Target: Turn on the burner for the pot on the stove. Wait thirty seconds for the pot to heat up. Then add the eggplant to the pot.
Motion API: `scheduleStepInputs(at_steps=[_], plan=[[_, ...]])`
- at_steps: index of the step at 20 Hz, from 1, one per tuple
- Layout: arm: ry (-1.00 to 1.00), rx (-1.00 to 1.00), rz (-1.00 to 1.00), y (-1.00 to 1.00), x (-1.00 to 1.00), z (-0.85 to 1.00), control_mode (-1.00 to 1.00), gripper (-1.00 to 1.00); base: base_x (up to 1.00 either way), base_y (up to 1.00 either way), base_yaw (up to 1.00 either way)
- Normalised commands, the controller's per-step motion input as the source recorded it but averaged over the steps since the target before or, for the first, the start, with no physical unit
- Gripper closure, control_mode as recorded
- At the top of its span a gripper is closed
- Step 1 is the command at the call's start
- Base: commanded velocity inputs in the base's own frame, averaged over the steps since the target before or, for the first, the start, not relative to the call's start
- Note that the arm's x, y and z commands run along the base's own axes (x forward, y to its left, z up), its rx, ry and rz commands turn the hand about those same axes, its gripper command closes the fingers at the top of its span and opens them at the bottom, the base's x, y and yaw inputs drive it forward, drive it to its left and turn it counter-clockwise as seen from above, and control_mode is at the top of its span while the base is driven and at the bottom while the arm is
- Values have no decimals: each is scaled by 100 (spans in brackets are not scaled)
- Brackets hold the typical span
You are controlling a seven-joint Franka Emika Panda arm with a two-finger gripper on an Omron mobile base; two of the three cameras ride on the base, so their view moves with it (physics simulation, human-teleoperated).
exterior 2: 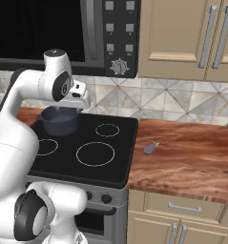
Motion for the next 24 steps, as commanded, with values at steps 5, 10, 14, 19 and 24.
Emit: scheduleStepInputs(at_steps=[5, 10, 14, 19, 24], plan=[[0, 0, 0, 0, 0, 0, -100, -100, 0, 0, 0], [0, 0, 0, 0, 0, 0, -100, -100, 0, 0, 0], [0, 0, 0, 0, 0, 0, -100, -100, 0, 0, 0], [0, 0, 0, 0, 0, 0, -100, -100, 0, 0, 0], [0, 0, 0, -1, -1, 0, -100, -100, 0, 0, 0]])
